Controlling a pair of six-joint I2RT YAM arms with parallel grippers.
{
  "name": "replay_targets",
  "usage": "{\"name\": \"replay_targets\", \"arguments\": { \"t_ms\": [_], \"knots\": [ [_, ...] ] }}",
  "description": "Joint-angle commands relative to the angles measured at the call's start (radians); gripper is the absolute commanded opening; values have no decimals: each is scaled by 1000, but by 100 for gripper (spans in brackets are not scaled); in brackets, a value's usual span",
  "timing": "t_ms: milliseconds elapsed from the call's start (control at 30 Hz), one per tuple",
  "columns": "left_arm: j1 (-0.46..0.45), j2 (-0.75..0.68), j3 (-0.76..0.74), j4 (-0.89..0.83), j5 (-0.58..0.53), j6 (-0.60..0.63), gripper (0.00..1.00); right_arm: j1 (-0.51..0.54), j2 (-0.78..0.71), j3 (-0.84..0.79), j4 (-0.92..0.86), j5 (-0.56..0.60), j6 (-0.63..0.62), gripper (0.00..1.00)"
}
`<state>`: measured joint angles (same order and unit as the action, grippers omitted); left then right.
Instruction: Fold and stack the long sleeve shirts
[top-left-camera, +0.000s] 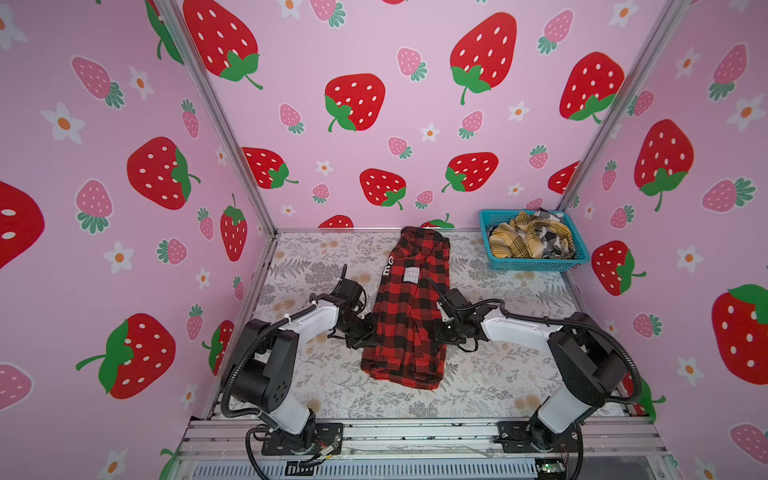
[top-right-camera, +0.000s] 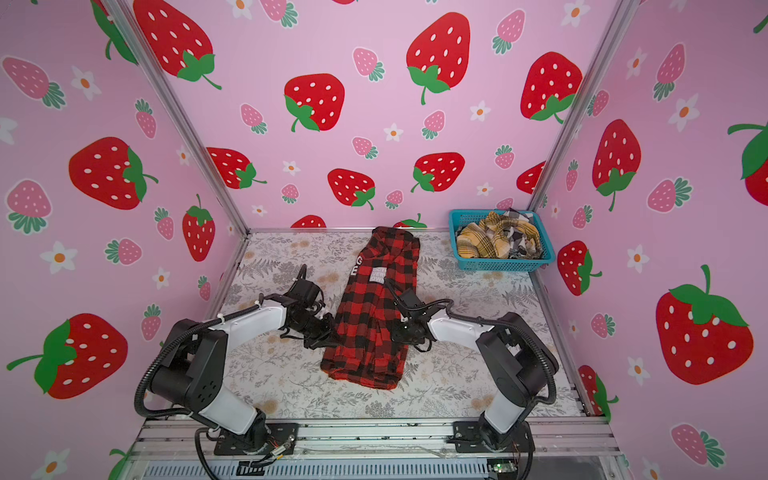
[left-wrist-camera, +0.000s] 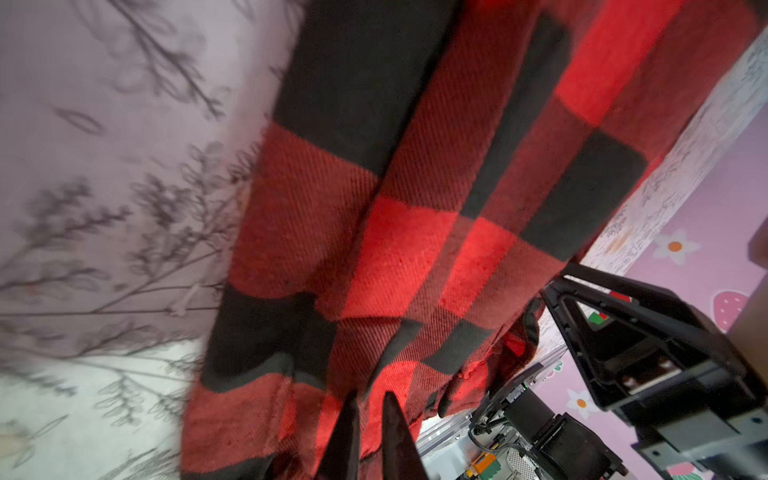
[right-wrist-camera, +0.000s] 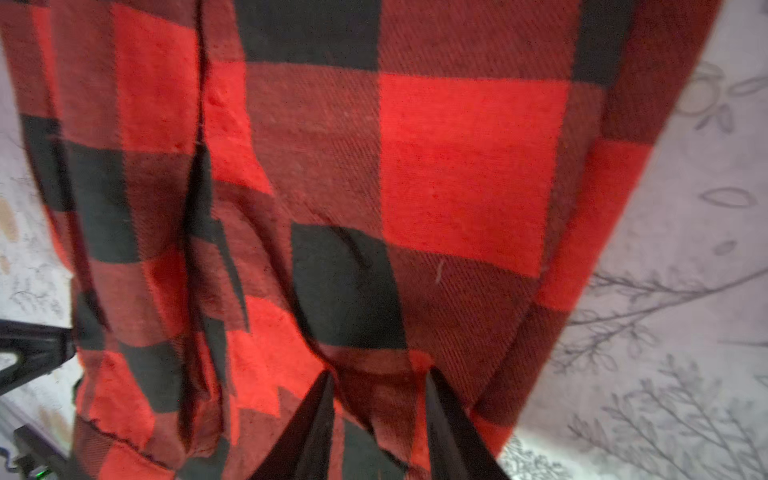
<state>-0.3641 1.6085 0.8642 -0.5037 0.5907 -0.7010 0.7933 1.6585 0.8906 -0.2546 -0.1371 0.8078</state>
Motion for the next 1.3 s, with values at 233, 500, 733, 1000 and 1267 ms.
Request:
{"name": "replay_targets", "arguments": {
  "t_ms": [233,500,733,1000,1267],
  "knots": [
    [-110,-16,-191,197,62,-141,9,97,-253,-50,-167,149,123,43],
    [-162,-53,-192,253,59,-230,9,151,-282,-165,-41,56,205,34],
    [-148,-277,-55,-74,-114,-119,35,180,-225,-144,-44,43,209,29],
    [3,-427,-158,-187,-98,-29,62,122,-417,-121,-281,173,140,63],
    [67,-310,-211,-102,20,-14,63,100,-576,-351,-99,19,284,71]
  ]
}}
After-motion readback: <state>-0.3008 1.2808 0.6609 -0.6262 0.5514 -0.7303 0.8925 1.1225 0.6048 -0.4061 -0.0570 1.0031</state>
